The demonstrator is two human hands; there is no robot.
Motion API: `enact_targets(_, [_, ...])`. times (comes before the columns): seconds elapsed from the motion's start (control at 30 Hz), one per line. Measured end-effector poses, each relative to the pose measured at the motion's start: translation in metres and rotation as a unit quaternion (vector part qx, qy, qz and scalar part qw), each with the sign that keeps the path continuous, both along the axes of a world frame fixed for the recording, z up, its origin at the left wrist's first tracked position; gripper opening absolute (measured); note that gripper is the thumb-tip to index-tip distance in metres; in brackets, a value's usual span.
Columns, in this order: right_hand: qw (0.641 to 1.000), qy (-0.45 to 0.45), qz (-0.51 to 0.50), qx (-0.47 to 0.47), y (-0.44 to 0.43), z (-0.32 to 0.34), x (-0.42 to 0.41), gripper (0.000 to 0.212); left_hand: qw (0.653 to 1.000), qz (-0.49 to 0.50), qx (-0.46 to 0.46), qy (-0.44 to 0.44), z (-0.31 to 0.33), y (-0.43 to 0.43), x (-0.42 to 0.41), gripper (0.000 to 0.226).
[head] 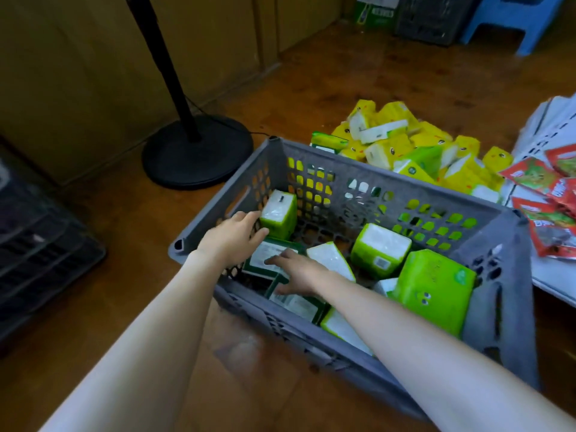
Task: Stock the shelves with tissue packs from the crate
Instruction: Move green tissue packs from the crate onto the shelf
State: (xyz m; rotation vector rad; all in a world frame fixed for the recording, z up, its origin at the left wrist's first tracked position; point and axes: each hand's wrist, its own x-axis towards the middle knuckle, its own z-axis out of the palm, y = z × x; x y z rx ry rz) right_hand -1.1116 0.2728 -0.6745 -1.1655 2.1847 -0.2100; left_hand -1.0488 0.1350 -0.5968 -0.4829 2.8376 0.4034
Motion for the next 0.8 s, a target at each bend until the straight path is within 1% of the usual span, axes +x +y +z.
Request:
enact_targets(0.17, [0.994, -0.091, -0.048, 0.020, -0.007, -0.023, 0.006, 0.079, 1.000, -0.003, 0.008, 0.008, -0.003, -0.003, -0.001, 0.052])
enact_targets(0.27, [0.992, -0.103, -0.058, 0.048, -0.004, -0.032, 0.007, 0.084, 1.000, -0.001, 0.015, 0.006, -0.003, -0.004, -0.001, 0.052])
enact_targets(0.33, [0.990, -0.110, -0.059, 0.058, -0.002, -0.035, 0.007, 0.083, 1.000, -0.003, 0.019, 0.001, -0.003, -0.004, -0.001, 0.052])
enact_targets(0.47, [0.993, -0.095, -0.045, 0.055, 0.002, -0.034, 0.004, 0.079, 1.000, -0.002, 0.022, -0.003, -0.003, -0.003, -0.001, 0.053])
enact_targets(0.57, [0.994, -0.088, -0.050, 0.041, 0.004, -0.029, 0.006, 0.068, 1.000, -0.001, 0.025, -0.004, -0.003, -0.003, 0.001, 0.055])
enact_targets(0.67, [0.991, -0.104, -0.079, 0.005, 0.007, -0.027, 0.007, 0.060, 0.999, 0.005, 0.033, 0.004, -0.002, -0.003, 0.003, 0.056])
enact_targets(0.8, [0.990, -0.106, -0.088, -0.037, 0.013, -0.019, 0.012, 0.052, 0.999, 0.018, 0.038, 0.024, 0.001, 0.000, 0.007, 0.057])
